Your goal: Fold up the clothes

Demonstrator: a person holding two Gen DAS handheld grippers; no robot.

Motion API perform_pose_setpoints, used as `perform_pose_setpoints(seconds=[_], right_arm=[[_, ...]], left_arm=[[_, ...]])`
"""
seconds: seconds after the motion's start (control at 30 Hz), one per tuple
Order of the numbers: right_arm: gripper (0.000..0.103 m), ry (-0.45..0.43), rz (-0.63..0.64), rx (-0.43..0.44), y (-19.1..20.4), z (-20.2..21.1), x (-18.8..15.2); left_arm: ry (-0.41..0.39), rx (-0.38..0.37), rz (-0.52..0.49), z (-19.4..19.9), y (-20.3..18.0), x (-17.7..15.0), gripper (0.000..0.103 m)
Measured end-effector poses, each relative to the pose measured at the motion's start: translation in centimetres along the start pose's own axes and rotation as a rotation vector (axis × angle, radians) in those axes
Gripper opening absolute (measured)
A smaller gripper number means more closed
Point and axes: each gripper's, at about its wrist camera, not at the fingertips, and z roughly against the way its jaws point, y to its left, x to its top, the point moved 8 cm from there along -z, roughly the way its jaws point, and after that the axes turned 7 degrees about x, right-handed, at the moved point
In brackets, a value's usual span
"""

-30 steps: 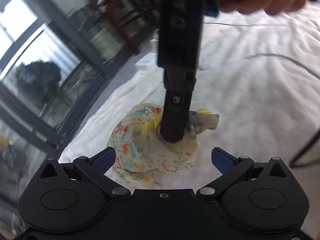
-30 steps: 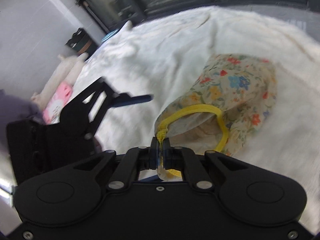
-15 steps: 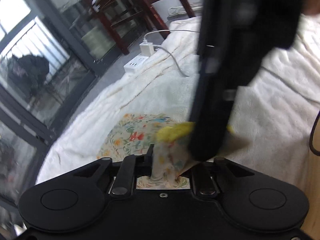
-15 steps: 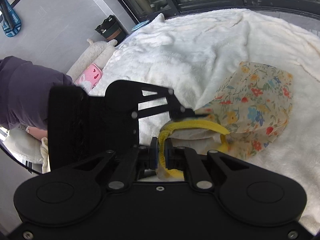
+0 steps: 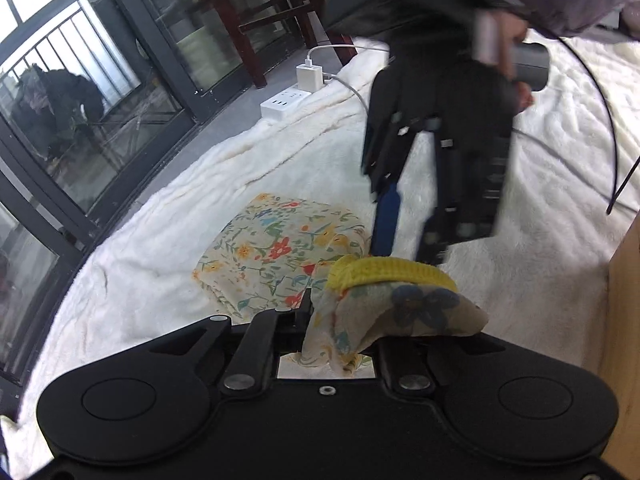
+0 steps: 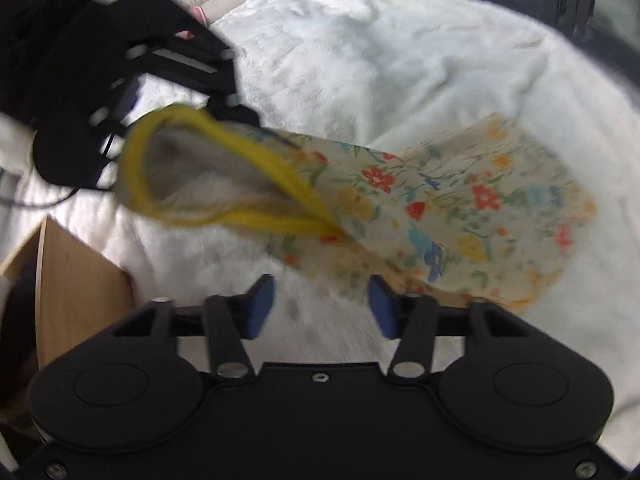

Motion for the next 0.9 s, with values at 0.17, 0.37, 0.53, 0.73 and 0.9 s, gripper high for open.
perform_pose_setpoints(seconds=[0.17,0.37,0.53,0.73,0.9], right_arm=[[0.056,-0.070,-0.133,0.117,-1.4,0.8,1.3],[0.060,-0.095,-0.338,0.169,-3.2,-1.6,-0.1],[0.001,-0.124,-0.295,0.017,-2.2,-0.1,-2.0],[0.001,0.077,0.009,-0.262,2.0,1.1,-7.7],[0.030,0.287,0.197,-0.260,5.9,-0.8,-11.8]], left_arm=[[0.003,0.004,0.018,0.7,-0.5,-0.4,0.010],[-0.004,-0.015,0.004,1.3,-1.1,-0.3,0.010],[0.046,-0.021,0.029,1.4,-1.4,-1.3,0.010],[0.147,-0.110,0.031,0.9,-4.1,-3.3,0.012],[0.232,-0.237,-0.051,1.2,-7.6,-5.3,0.055]])
